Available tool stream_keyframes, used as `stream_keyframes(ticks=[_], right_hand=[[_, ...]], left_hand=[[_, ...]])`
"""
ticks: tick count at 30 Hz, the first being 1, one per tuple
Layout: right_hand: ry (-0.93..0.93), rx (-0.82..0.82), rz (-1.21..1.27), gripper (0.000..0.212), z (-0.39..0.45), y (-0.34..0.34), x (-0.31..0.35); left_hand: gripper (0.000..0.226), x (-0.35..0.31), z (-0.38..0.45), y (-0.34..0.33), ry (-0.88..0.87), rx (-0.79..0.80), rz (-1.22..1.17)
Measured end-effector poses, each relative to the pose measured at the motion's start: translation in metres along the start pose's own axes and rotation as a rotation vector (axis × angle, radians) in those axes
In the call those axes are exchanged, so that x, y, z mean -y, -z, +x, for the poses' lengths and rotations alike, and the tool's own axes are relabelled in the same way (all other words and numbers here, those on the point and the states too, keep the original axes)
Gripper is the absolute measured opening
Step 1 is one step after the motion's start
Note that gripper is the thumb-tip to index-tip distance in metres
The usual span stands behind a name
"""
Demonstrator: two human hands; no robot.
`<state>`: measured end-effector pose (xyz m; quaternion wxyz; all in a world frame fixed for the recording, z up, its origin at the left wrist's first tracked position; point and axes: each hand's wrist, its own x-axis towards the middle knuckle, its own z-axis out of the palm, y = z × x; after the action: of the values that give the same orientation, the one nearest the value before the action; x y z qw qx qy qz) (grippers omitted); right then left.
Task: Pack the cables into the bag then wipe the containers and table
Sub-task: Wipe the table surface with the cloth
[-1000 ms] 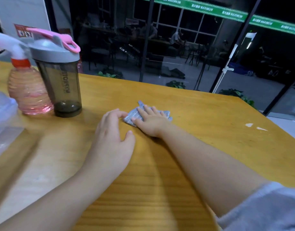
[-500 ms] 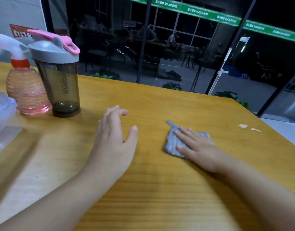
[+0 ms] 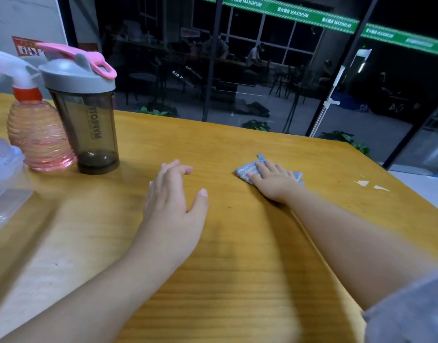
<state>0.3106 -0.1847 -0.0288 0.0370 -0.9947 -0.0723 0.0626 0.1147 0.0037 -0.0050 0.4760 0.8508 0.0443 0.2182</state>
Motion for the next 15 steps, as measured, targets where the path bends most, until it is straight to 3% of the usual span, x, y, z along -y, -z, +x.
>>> stream_keyframes(ticks=[11, 15], right_hand=[[0.359, 0.014, 0.021, 0.062, -0.134, -0.016, 0.022], [0.378, 0.038, 0.029, 0.085, -0.185, -0.017, 0.003]], left_hand=[[0.047, -0.004, -0.007, -0.008, -0.064, 0.227, 0.254], [0.048, -0.011, -0.019, -0.017, -0.116, 0.316, 0.295]])
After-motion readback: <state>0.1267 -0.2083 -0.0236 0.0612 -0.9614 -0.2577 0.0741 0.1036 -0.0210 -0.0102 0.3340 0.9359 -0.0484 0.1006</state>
